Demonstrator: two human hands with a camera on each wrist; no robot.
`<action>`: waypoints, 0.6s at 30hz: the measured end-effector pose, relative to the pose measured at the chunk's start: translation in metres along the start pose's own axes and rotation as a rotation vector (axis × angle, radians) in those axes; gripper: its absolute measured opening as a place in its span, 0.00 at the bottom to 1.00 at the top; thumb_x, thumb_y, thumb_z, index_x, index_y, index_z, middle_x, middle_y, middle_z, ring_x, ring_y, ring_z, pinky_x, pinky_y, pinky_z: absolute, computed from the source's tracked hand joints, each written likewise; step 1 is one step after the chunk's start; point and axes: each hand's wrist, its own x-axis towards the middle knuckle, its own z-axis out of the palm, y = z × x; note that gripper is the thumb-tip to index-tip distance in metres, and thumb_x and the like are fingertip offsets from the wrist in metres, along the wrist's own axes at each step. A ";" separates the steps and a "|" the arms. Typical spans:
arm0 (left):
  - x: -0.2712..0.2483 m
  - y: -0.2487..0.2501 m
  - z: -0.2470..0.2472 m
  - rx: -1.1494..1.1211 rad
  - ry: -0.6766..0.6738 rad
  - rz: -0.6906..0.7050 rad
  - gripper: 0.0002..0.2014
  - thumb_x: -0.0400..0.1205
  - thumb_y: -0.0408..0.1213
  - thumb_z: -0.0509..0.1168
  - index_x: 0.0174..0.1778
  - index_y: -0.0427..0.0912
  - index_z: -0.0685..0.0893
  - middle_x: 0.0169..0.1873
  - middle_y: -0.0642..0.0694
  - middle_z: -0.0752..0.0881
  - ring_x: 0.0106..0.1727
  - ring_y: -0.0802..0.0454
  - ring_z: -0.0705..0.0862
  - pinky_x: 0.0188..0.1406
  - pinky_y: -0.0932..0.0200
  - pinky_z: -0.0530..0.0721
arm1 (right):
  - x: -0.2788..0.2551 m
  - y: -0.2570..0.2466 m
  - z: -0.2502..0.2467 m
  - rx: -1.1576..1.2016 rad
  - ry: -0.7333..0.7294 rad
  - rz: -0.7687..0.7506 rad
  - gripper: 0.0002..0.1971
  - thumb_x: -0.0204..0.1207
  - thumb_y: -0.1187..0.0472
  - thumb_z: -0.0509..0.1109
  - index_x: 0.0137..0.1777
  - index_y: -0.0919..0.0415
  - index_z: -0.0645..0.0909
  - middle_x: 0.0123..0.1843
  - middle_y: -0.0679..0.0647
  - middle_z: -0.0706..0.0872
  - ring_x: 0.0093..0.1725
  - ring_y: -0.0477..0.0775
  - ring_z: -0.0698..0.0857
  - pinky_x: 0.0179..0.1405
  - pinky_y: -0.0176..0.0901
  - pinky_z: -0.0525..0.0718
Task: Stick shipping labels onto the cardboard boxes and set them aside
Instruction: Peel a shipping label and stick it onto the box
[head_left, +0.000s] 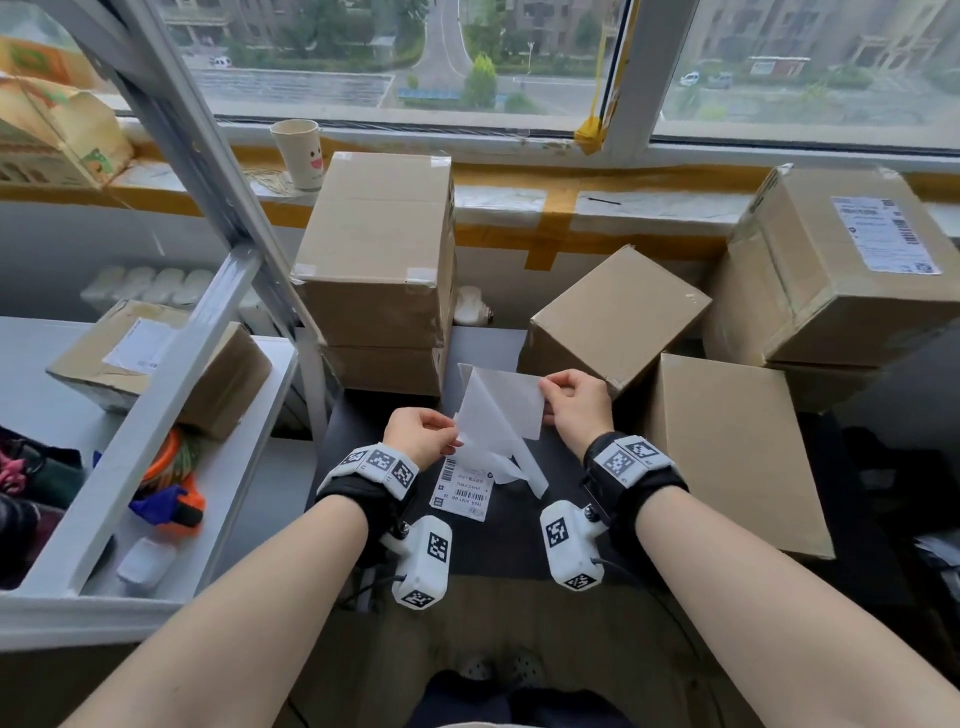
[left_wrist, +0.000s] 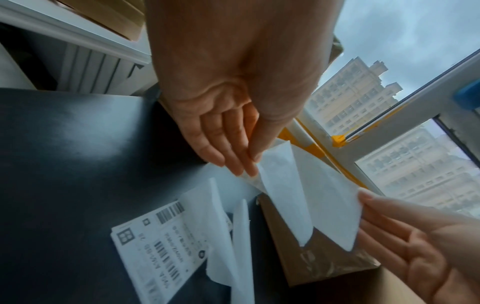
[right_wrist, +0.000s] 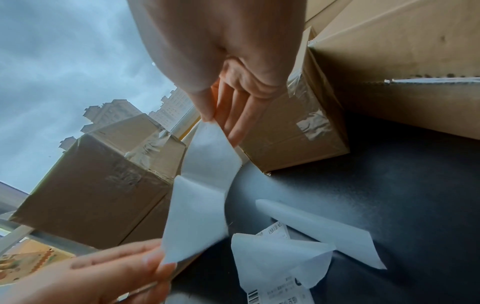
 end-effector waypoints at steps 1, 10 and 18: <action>0.002 -0.006 -0.002 0.007 0.019 -0.011 0.09 0.78 0.22 0.65 0.33 0.37 0.81 0.26 0.42 0.83 0.15 0.65 0.81 0.18 0.75 0.77 | 0.005 0.003 -0.001 -0.007 0.013 -0.005 0.07 0.72 0.57 0.70 0.33 0.49 0.81 0.39 0.58 0.89 0.45 0.63 0.89 0.50 0.63 0.87; 0.029 -0.047 -0.024 0.111 0.139 -0.123 0.10 0.73 0.28 0.68 0.28 0.45 0.84 0.16 0.52 0.85 0.16 0.62 0.82 0.43 0.59 0.85 | 0.005 -0.017 -0.021 -0.173 0.218 -0.103 0.09 0.80 0.62 0.66 0.51 0.67 0.84 0.48 0.59 0.88 0.49 0.55 0.83 0.50 0.38 0.76; 0.045 -0.068 -0.038 0.059 0.192 -0.199 0.07 0.75 0.29 0.69 0.33 0.42 0.85 0.15 0.51 0.84 0.15 0.61 0.81 0.41 0.57 0.86 | 0.009 -0.011 -0.021 -0.203 0.303 -0.106 0.09 0.80 0.63 0.65 0.51 0.68 0.83 0.50 0.64 0.89 0.53 0.61 0.85 0.55 0.48 0.80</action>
